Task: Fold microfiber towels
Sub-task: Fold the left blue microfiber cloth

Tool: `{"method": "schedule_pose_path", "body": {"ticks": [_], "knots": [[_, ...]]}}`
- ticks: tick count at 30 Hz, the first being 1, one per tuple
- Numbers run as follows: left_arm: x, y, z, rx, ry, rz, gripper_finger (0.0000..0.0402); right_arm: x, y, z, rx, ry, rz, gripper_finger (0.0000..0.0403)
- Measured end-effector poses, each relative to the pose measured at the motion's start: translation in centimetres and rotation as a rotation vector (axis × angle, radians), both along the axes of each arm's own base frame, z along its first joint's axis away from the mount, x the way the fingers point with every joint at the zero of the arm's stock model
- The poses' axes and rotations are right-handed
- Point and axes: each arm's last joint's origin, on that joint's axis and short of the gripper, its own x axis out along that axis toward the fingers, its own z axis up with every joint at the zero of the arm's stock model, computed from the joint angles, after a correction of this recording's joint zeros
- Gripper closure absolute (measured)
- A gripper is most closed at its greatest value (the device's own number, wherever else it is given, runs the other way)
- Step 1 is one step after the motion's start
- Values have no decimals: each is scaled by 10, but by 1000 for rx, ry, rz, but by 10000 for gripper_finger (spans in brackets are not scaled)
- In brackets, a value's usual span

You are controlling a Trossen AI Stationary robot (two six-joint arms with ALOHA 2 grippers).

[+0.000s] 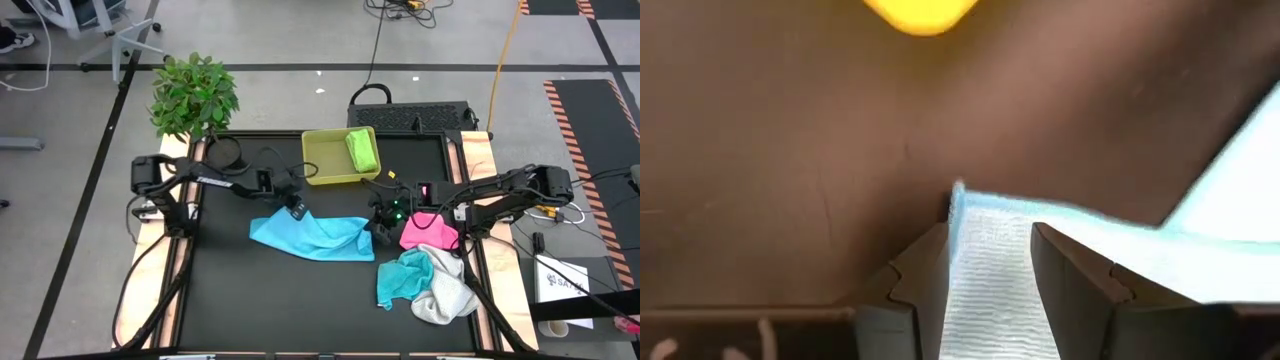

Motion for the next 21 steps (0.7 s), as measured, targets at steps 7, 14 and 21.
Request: {"method": "schedule_pose_path", "body": {"ticks": [7, 14, 21], "knots": [[5, 1, -12, -5, 14, -3, 256, 0, 0, 0, 4, 3, -4, 403], [3, 0, -7, 25, 13, 8, 289, 0, 0, 0, 4, 2, -4, 403], [4, -10, -2, 11, -16, -48, 393, 0, 0, 0, 0, 6, -1, 403]]}}
